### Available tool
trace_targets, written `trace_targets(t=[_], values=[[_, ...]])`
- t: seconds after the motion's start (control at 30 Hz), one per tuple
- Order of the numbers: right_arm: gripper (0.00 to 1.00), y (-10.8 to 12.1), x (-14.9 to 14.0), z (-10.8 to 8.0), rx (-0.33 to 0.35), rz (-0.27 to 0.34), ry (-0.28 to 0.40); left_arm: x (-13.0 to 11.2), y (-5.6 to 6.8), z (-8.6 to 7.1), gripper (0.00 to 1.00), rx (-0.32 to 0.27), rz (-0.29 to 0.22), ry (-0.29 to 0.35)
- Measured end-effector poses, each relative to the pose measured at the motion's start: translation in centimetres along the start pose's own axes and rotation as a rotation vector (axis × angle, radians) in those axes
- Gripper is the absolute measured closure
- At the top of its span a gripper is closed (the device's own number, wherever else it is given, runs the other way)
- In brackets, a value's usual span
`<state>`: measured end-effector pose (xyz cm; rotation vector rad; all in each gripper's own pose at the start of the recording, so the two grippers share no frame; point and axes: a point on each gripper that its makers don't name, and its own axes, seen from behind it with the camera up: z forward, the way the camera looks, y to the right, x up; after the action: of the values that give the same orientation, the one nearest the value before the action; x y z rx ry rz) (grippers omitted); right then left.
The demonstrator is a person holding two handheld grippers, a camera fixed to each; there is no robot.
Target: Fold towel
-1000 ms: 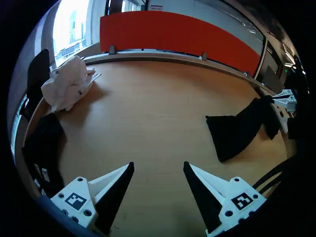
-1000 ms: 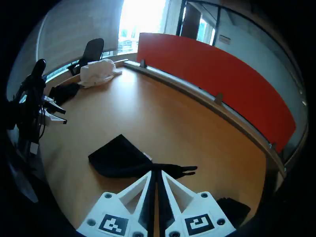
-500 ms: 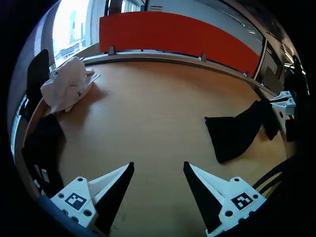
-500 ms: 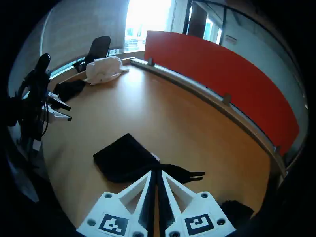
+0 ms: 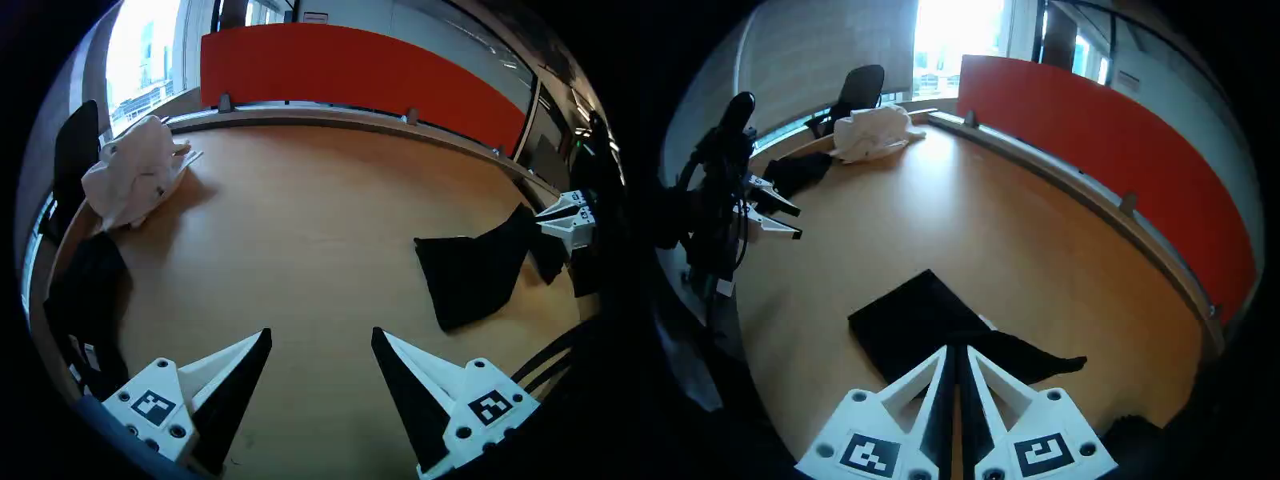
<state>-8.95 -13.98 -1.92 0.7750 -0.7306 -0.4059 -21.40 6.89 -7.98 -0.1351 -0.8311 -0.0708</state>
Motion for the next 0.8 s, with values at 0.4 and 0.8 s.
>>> trace_targets(t=[0.4,0.8], values=[[0.95,-1.1,0.4,1.2,0.025,0.007,-0.001,0.2,-0.2,-0.1,0.07,-0.001,-0.003,0.003],[0.95,-4.1,0.9,3.7,0.086,-0.002,-0.011,0.0,-0.6,-0.7,0.07,0.004,-0.013,0.009]])
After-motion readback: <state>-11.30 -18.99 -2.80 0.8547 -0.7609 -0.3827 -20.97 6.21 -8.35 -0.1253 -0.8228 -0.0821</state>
